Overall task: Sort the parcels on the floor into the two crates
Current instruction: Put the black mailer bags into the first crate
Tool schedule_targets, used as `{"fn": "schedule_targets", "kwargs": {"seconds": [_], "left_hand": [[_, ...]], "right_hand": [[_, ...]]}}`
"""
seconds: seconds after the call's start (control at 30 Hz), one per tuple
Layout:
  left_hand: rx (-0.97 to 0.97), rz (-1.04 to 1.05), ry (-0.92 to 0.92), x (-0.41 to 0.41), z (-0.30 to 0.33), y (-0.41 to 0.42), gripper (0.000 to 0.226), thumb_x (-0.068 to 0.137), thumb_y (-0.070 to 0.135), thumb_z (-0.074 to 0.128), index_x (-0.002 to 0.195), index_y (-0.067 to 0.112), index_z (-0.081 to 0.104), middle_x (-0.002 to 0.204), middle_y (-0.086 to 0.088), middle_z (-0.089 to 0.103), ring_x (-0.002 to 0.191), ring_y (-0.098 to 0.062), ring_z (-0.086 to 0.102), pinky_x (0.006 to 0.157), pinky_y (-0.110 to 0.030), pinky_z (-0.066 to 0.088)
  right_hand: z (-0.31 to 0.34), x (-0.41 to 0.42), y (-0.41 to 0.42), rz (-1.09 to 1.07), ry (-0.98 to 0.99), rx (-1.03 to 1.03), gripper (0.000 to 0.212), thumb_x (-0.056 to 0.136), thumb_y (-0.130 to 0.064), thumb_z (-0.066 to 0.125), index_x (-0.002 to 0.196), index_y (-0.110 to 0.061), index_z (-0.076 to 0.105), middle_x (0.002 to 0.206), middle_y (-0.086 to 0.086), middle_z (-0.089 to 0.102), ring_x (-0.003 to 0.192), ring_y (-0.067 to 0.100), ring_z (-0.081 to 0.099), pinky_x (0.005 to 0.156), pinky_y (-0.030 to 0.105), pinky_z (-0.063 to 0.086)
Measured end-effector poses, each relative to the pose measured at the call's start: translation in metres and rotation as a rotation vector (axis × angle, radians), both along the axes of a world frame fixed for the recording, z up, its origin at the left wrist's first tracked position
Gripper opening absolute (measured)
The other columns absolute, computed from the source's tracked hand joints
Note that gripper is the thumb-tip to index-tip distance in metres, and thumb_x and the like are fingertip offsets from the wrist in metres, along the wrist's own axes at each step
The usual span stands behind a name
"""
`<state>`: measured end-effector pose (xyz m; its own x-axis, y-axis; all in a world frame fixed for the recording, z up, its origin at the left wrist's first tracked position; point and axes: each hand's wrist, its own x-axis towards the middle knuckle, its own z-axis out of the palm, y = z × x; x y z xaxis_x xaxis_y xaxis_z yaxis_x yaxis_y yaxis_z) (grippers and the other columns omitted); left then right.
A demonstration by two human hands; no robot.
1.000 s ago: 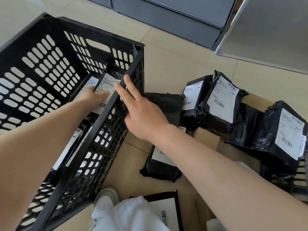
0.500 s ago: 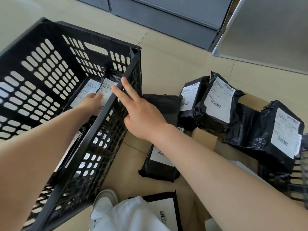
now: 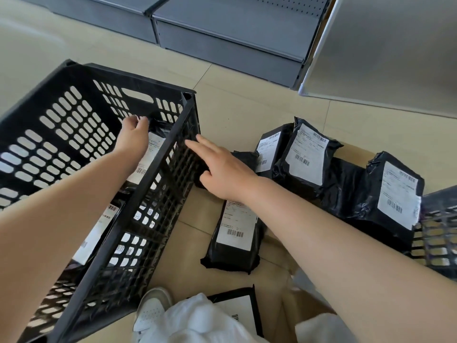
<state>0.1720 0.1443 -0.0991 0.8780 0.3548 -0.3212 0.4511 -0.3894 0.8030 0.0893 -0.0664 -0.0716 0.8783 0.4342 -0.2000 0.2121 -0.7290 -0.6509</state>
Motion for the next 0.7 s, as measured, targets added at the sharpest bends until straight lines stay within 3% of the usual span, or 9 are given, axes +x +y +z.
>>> {"fn": "schedule_targets", "kwargs": {"seconds": [0.07, 0.17, 0.3, 0.43, 0.57, 0.7], "left_hand": [[-0.069, 0.016, -0.071, 0.003, 0.018, -0.016, 0.056, 0.101, 0.044, 0.035, 0.153, 0.025, 0.028, 0.151, 0.002, 0.040, 0.134, -0.019, 0.041, 0.099, -0.031, 0.030], [-0.077, -0.012, -0.183, 0.002, 0.040, -0.043, 0.054, 0.101, 0.041, 0.038, 0.152, 0.025, 0.030, 0.138, 0.008, 0.047, 0.109, -0.005, 0.049, 0.090, -0.021, 0.034], [-0.021, -0.131, -0.329, -0.004, 0.056, -0.074, 0.065, 0.088, 0.047, 0.045, 0.148, 0.026, 0.032, 0.143, 0.010, 0.046, 0.132, -0.014, 0.042, 0.113, -0.038, 0.033], [0.127, -0.224, -0.408, -0.008, 0.059, -0.112, 0.057, 0.095, 0.035, 0.047, 0.148, 0.022, 0.033, 0.145, 0.006, 0.044, 0.135, -0.016, 0.034, 0.114, -0.040, 0.028], [0.022, -0.223, -0.340, -0.028, 0.039, -0.159, 0.056, 0.096, 0.032, 0.052, 0.148, 0.023, 0.033, 0.143, 0.003, 0.047, 0.134, -0.019, 0.039, 0.113, -0.044, 0.031], [-0.115, -0.216, -0.116, -0.065, -0.003, -0.195, 0.066, 0.089, 0.035, 0.053, 0.150, 0.024, 0.030, 0.144, 0.000, 0.047, 0.132, -0.024, 0.044, 0.110, -0.048, 0.037]], "right_hand": [[0.002, 0.001, -0.019, -0.051, 0.012, -0.037, 0.078, 0.092, -0.002, 0.044, 0.159, -0.031, 0.018, 0.169, -0.004, 0.008, 0.152, 0.023, 0.016, 0.120, 0.037, 0.019], [0.004, 0.002, -0.050, -0.173, 0.029, -0.050, 0.076, 0.092, -0.005, 0.046, 0.159, -0.028, 0.020, 0.168, -0.002, 0.011, 0.153, 0.022, 0.015, 0.122, 0.035, 0.017], [0.006, -0.004, -0.088, -0.303, 0.057, -0.021, 0.073, 0.095, -0.008, 0.048, 0.159, -0.027, 0.020, 0.168, -0.001, 0.014, 0.154, 0.019, 0.014, 0.121, 0.032, 0.018], [0.004, -0.010, -0.124, -0.435, 0.090, -0.001, 0.071, 0.096, -0.011, 0.051, 0.159, -0.025, 0.021, 0.165, 0.000, 0.024, 0.148, 0.024, 0.029, 0.117, 0.033, 0.028], [-0.005, -0.015, -0.155, -0.573, 0.129, -0.011, 0.073, 0.095, -0.015, 0.054, 0.159, -0.023, 0.020, 0.163, 0.003, 0.029, 0.147, 0.027, 0.031, 0.117, 0.038, 0.030], [-0.015, -0.025, -0.178, -0.600, 0.166, -0.075, 0.069, 0.097, -0.018, 0.052, 0.158, -0.021, 0.020, 0.160, 0.004, 0.031, 0.143, 0.029, 0.034, 0.112, 0.037, 0.033]]}}
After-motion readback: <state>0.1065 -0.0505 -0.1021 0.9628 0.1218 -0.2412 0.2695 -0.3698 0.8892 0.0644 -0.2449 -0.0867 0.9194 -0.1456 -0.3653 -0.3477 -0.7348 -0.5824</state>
